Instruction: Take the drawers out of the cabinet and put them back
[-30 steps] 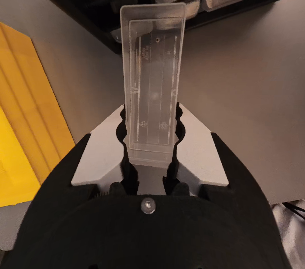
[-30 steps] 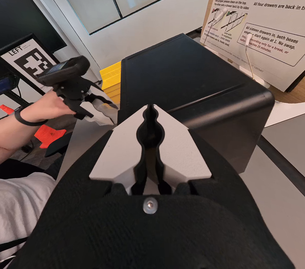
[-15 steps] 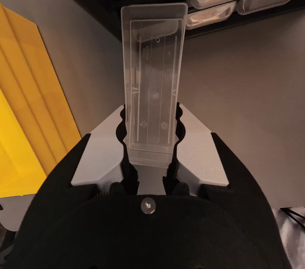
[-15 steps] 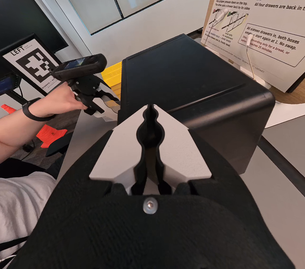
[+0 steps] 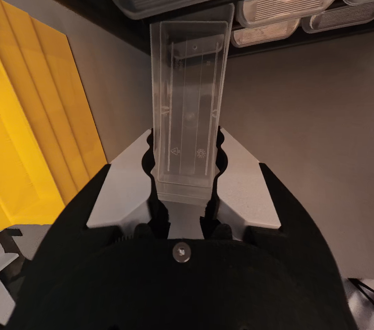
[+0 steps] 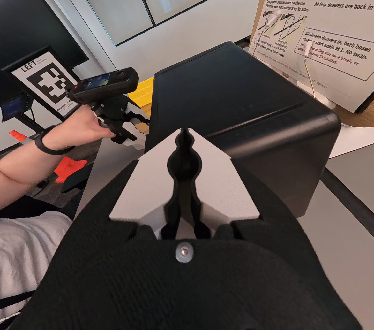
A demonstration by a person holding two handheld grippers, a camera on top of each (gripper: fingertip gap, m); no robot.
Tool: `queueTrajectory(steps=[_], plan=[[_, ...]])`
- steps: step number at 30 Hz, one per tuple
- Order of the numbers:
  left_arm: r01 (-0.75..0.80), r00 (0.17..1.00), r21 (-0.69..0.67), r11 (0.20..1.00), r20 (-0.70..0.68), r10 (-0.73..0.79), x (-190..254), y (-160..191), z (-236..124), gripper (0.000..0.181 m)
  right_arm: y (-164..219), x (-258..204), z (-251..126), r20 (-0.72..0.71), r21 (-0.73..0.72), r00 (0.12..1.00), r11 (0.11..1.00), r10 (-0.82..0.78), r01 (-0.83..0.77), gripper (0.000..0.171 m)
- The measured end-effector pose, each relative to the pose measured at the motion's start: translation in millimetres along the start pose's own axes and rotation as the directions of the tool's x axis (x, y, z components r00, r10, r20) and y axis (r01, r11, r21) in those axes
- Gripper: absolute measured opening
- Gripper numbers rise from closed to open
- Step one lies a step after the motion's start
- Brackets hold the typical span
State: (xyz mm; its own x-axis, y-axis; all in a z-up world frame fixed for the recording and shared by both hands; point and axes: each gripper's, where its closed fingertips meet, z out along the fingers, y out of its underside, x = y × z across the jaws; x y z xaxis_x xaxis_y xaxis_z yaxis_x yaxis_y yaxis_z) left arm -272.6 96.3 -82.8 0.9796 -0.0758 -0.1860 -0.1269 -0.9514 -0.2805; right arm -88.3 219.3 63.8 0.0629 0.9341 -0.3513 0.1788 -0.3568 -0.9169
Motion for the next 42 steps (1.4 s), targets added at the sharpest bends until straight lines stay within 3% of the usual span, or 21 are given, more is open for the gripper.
queueTrajectory(steps=[10,14,19,27,29,32,34,37,39,42], plan=[[0.141,0.986,0.067,0.988,-0.097,-0.134,10.3,-4.4,1.8,0.060,0.1,-0.3,0.0,0.010,0.002,1.000,1.000,0.002,-0.002,0.000],[0.127,0.992,0.071,0.989,-0.024,-0.126,10.2,-8.6,6.3,0.060,0.1,-0.3,0.0,0.008,0.003,1.000,1.000,0.003,-0.003,0.000],[0.152,0.988,0.114,0.982,-0.030,-0.149,9.3,-34.8,9.1,0.060,0.0,-0.3,-0.2,0.013,0.004,1.000,1.000,0.005,-0.005,0.000],[0.024,0.999,0.234,0.972,0.031,-0.032,10.4,-44.7,11.9,0.072,0.0,-0.5,-0.4,0.028,0.005,1.000,1.000,0.010,-0.010,0.000],[-0.016,0.999,0.316,0.949,0.037,0.004,13.2,-45.0,0.1,0.083,0.0,-0.5,-0.5,0.030,0.007,0.999,1.000,0.011,-0.011,0.000],[-0.168,0.984,0.468,0.868,0.127,0.122,14.5,-45.9,-34.1,0.084,0.0,-0.4,-0.6,0.034,0.010,0.999,1.000,0.012,-0.013,0.000],[-0.354,0.934,0.525,0.774,0.235,0.269,21.2,-37.8,-53.6,0.067,0.0,-0.7,-0.8,0.041,0.015,0.999,1.000,0.013,-0.014,0.000],[-0.641,0.763,0.454,0.619,0.462,0.452,20.4,-11.3,-53.7,0.055,-0.5,-0.9,-1.2,0.058,0.023,0.998,0.999,0.027,-0.029,0.000],[-0.745,0.656,0.385,0.544,0.571,0.493,16.7,4.2,-44.1,0.053,-0.6,-1.0,-1.4,0.063,0.025,0.997,0.999,0.032,-0.034,0.000],[-0.806,0.559,0.321,0.497,0.688,0.462,13.1,11.6,-34.8,0.044,-0.5,-0.8,-1.3,0.057,0.025,0.998,0.999,0.031,-0.033,0.000]])
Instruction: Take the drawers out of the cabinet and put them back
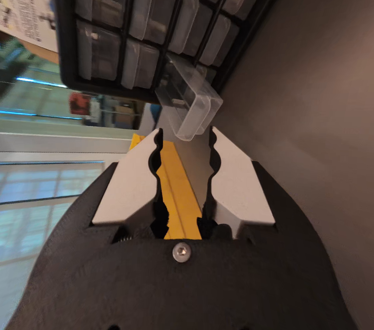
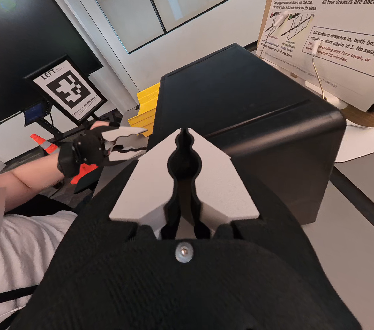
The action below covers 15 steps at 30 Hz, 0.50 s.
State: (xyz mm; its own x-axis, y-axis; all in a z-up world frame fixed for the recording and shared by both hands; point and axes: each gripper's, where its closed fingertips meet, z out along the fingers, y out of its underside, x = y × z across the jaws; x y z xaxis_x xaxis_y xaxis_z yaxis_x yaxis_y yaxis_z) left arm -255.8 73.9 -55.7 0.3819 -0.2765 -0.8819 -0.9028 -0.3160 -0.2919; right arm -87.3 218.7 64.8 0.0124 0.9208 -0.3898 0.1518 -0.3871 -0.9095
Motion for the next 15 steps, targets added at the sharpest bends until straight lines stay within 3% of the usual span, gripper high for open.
queueTrajectory(steps=[8,12,15], plan=[[-0.210,0.951,-0.064,0.976,0.218,0.219,-7.8,11.3,13.1,0.024,-0.2,-0.2,-0.3,0.006,0.006,1.000,1.000,0.006,-0.006,0.000],[-0.277,0.932,-0.021,0.961,0.239,0.274,0.2,6.4,13.6,0.008,-0.2,-0.3,-0.3,0.008,0.004,1.000,1.000,0.006,-0.006,0.000],[-0.301,0.919,-0.038,0.953,0.255,0.300,1.1,4.9,19.2,0.008,-0.3,-0.4,-0.3,0.009,0.005,1.000,1.000,0.007,-0.007,0.000]])
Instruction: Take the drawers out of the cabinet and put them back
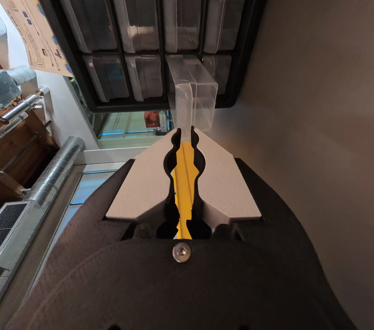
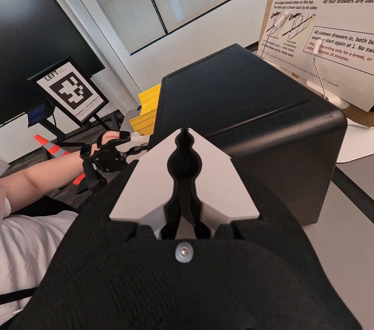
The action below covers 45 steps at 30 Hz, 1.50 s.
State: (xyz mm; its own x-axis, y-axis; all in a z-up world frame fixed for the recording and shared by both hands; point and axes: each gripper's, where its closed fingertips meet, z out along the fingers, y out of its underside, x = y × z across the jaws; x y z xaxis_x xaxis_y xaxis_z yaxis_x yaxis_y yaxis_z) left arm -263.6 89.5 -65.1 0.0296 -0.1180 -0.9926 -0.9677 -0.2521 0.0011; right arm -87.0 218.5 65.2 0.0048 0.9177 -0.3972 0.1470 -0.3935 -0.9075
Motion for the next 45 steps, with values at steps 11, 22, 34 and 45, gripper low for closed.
queueTrajectory(steps=[11,22,34,45], plan=[[0.072,0.997,-0.038,0.997,-0.016,-0.073,-10.9,-3.9,41.0,0.007,-0.4,-0.2,-0.1,0.008,0.003,1.000,1.000,0.005,-0.005,0.000],[0.186,0.980,-0.072,0.980,-0.053,-0.190,-16.4,-13.9,76.6,0.008,-0.6,-0.2,0.0,0.011,0.003,1.000,1.000,0.005,-0.005,0.000],[0.652,0.757,0.103,0.751,-0.135,-0.639,-36.1,-20.9,37.5,0.038,0.0,0.2,0.5,-0.012,-0.014,1.000,1.000,-0.012,0.012,0.000],[0.897,0.020,0.389,-0.208,-0.506,-0.862,-229.2,13.2,14.5,0.039,-37.2,-4.4,-36.6,-0.326,0.060,0.927,0.974,-0.188,0.219,0.037]])
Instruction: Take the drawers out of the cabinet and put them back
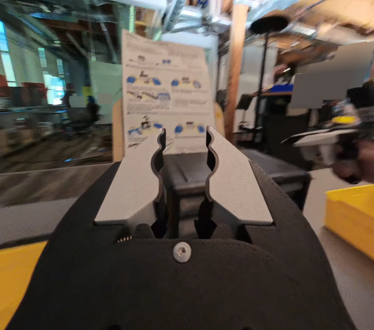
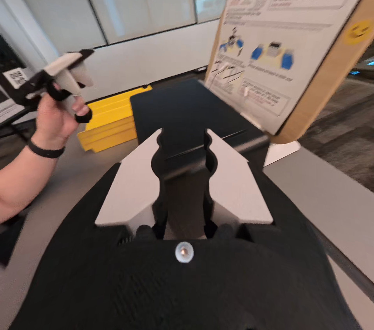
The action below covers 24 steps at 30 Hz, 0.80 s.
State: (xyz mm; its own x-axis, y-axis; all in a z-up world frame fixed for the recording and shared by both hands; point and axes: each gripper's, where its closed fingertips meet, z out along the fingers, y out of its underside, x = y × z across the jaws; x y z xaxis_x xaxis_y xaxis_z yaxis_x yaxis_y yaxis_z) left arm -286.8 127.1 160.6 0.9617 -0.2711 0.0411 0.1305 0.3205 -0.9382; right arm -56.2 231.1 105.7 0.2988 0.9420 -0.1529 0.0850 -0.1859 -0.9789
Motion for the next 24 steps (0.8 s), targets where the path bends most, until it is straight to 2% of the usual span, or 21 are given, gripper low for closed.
queueTrajectory(steps=[2,4,7,9,10,13,16,18,20,24], plan=[[0.121,0.990,0.001,0.993,-0.078,-0.121,-8.2,-12.7,14.7,0.048,-9.8,14.8,-0.2,-0.088,0.055,0.996,0.998,0.004,0.001,0.038],[0.229,0.963,-0.093,0.969,-0.126,-0.240,-16.5,-8.8,28.7,0.062,-8.8,28.1,4.4,-0.140,0.065,0.989,0.997,0.048,-0.040,0.040],[0.333,0.911,-0.285,0.899,-0.148,-0.385,-25.8,16.6,35.4,0.080,12.2,49.6,13.7,-0.211,-0.005,0.967,0.989,0.145,-0.150,0.050],[0.378,0.891,-0.339,0.862,-0.120,-0.438,-38.4,33.7,37.6,0.082,26.3,60.4,18.2,-0.249,-0.044,0.946,0.974,0.206,-0.223,0.055],[0.394,0.879,-0.371,0.841,-0.115,-0.462,-42.3,40.4,40.2,0.093,31.2,62.0,20.4,-0.253,-0.058,0.939,0.965,0.235,-0.257,0.056],[0.378,0.857,-0.529,0.760,-0.110,-0.503,-38.7,69.2,42.5,0.093,46.0,62.3,25.6,-0.286,-0.116,0.910,0.932,0.301,-0.344,0.056],[0.350,0.872,-0.684,0.640,-0.012,-0.490,-48.8,112.3,37.0,0.093,48.6,60.0,21.7,-0.339,-0.131,0.883,0.913,0.326,-0.387,0.055],[0.423,0.798,-0.695,0.582,-0.019,-0.602,-47.2,115.1,39.9,0.081,50.5,54.5,17.3,-0.356,-0.140,0.860,0.889,0.366,-0.436,0.054],[0.484,0.689,-0.705,0.519,-0.059,-0.722,-39.0,111.2,40.7,0.080,52.1,47.2,13.5,-0.353,-0.146,0.844,0.867,0.404,-0.476,0.055],[0.418,0.665,-0.804,0.423,-0.046,-0.745,-30.2,135.8,30.7,0.089,57.4,27.9,8.0,-0.308,-0.117,0.777,0.789,0.549,-0.604,0.057]])
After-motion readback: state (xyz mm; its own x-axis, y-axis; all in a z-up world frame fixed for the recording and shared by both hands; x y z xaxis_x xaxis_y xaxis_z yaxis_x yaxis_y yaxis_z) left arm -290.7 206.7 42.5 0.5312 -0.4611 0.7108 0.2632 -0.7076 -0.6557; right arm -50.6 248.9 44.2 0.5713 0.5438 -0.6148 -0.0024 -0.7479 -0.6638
